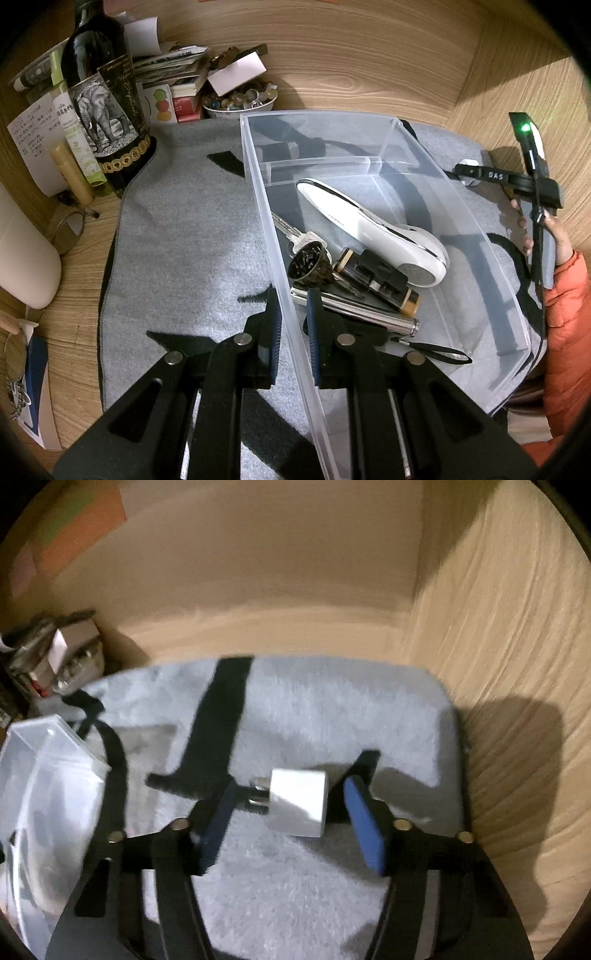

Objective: Organize rigid objects
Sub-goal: 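Grasp the white plug adapter on the mat with the right tool, then place the white plug adapter into the clear box with the right tool and release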

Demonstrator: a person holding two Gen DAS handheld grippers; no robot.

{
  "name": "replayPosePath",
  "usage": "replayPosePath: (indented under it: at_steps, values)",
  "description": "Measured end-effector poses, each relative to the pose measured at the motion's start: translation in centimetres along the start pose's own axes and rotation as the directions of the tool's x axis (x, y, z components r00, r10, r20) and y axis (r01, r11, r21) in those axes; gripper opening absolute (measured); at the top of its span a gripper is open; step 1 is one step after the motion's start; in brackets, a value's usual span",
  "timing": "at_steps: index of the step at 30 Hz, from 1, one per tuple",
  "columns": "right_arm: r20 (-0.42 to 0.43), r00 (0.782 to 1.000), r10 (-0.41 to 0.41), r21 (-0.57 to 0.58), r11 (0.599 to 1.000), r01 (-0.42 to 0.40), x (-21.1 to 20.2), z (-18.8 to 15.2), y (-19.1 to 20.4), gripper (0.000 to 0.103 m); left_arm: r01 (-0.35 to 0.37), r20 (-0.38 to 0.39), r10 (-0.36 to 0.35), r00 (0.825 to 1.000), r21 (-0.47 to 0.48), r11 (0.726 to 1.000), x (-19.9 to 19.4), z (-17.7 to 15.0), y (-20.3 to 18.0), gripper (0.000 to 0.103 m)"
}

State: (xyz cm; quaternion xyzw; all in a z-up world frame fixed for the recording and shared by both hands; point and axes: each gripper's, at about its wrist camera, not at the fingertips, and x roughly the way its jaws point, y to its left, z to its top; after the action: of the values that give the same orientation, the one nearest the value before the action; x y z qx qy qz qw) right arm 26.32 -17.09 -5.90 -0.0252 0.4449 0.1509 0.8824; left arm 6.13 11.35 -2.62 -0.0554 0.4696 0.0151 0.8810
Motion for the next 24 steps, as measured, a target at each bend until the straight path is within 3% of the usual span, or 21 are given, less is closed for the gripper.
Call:
replayPosePath:
  at_steps: [3,4,7,16,24]
  values:
    - [0.016,1.000,-0.003,-0.002,1.000,0.004,0.0,-0.2,0.0,0.042,-0.002,0.000,0.002,1.000,0.001,1.000,0.0,0.0,0.0,0.013]
    - [0.023,1.000,-0.012,-0.009,1.000,0.012,-0.2,-0.2,0.0,0.035,-0.002,-0.001,0.002,1.000,0.002,1.000,0.0,0.0,0.0,0.013]
    - [0.034,0.999,-0.005,-0.016,1.000,0.005,-0.9,-0.3,0.0,0.032,-0.002,-0.001,0.002,1.000,0.000,1.000,0.0,0.0,0.0,0.013]
    - [0.103,0.993,0.050,-0.063,0.997,-0.044,-4.4,-1.1,2.0,0.032,-0.002,-0.001,0.002,1.000,0.000,1.000,0.1,0.0,-0.1,0.013]
    - [0.213,0.963,0.166,-0.168,0.977,-0.131,-9.2,-1.0,7.0,0.032,-0.001,0.000,0.001,1.000,0.000,1.000,0.0,0.0,-0.1,0.013]
